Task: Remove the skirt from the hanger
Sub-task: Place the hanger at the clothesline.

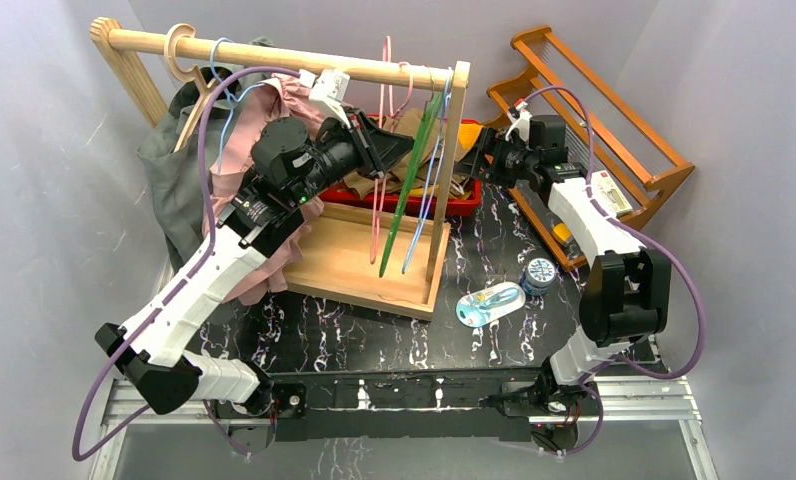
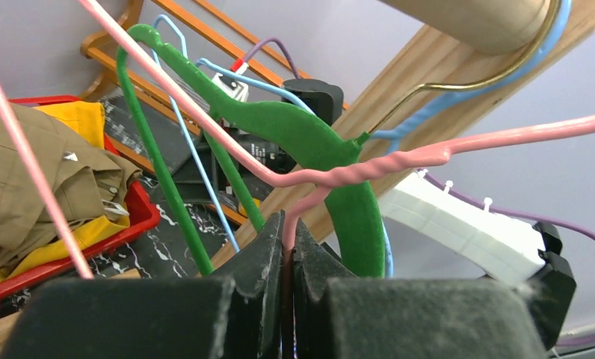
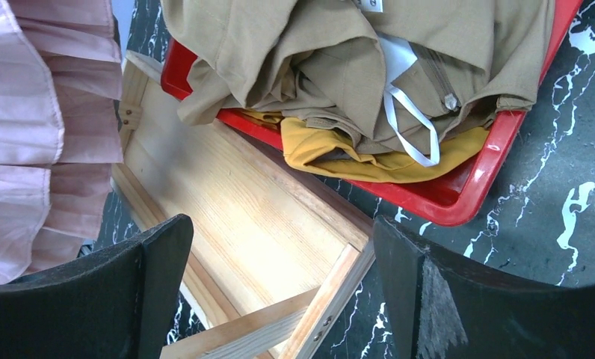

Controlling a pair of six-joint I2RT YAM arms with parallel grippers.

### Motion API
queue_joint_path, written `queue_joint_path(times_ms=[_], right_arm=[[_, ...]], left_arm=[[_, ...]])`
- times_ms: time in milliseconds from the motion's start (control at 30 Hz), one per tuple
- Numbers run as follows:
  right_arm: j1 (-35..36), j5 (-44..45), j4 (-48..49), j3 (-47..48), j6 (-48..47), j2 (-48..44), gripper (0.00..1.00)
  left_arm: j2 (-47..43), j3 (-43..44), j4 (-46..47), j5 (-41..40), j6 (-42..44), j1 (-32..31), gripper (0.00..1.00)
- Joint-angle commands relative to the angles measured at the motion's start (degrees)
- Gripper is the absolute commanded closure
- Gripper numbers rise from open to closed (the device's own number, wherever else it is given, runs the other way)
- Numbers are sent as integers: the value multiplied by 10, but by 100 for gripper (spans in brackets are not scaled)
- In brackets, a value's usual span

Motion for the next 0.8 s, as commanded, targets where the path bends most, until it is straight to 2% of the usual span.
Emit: queue_joint_path(times_ms=[0,133,367,600,667,767], right_arm=[[-2,-16,37,-4,2,-33,2],[-2,-20,40,-6,3,-28,2],[-3,-22,46,-5,4,-25,2],[-3,-25,46,-9,3,-20,2],[-3,-24,47,-12,3,-22,2],[-3,-22,47,-14,2,-25,2]], left_arm=[[-10,-22,-14,-26,-2,-3,100],[-15,-13,-15,-69,-2,-3,100],[22,63,-52,-101,-4,-3,100],[29,33,-59,-88,-13,-3,100],[14,8,-60,-90,-11,-3,94],[-18,-22,-62,-89,5,-3,74]])
